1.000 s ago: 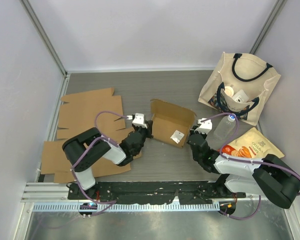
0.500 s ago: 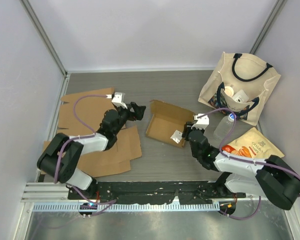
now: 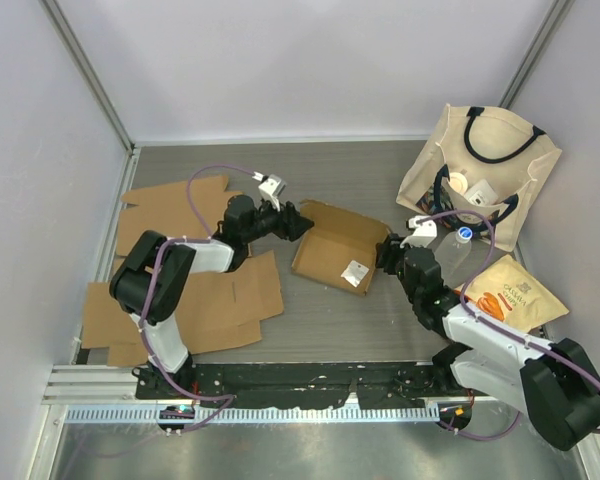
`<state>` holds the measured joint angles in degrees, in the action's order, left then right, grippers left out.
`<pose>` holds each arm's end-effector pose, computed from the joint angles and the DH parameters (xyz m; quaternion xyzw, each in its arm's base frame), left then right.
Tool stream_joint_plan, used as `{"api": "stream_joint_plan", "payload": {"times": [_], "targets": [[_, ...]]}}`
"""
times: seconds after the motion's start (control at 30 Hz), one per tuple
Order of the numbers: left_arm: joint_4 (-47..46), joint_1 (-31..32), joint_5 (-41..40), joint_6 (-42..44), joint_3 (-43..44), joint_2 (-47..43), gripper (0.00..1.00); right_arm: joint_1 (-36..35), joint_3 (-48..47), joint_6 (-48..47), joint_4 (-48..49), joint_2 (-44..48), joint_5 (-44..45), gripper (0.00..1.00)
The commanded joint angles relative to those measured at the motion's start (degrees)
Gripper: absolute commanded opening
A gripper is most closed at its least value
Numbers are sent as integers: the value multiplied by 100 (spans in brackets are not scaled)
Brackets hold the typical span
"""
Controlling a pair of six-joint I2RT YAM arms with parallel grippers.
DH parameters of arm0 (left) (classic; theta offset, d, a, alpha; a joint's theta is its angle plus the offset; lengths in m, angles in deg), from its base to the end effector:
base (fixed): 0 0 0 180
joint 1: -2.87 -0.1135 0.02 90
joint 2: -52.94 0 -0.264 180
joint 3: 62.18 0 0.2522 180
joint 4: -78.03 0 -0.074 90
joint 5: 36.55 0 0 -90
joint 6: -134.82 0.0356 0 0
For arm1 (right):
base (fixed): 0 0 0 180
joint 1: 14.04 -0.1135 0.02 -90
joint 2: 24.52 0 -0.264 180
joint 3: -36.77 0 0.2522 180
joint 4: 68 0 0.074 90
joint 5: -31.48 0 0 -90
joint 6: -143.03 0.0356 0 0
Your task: Fold the paper box
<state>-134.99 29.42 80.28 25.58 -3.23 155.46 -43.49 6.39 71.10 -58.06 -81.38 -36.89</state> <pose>0.3184 -0.1770 0.1780 0.1957 0.7372 -0.4062 0.5033 0.1842 0.0889 0.1916 0.0336 0.7945 0.0990 0.5982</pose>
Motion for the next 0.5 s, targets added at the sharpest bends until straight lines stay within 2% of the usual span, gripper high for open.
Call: {"api": "stream_joint_plan", "payload": {"times": [0.0,0.17,0.3,0.47], "targets": [[283,-70,551,404,481,171,58,220,-342,-119,-76,-71,-527,51],[626,-71,701,764,702,277,52,265,-535,-259,11,-325,-765,47],[819,-88,710,957,842,286,40,273,-693,-312,64,-589,-827,41],[785,-88,570,975,825,234,31,273,-816,-365,47,-783,-757,29]]}}
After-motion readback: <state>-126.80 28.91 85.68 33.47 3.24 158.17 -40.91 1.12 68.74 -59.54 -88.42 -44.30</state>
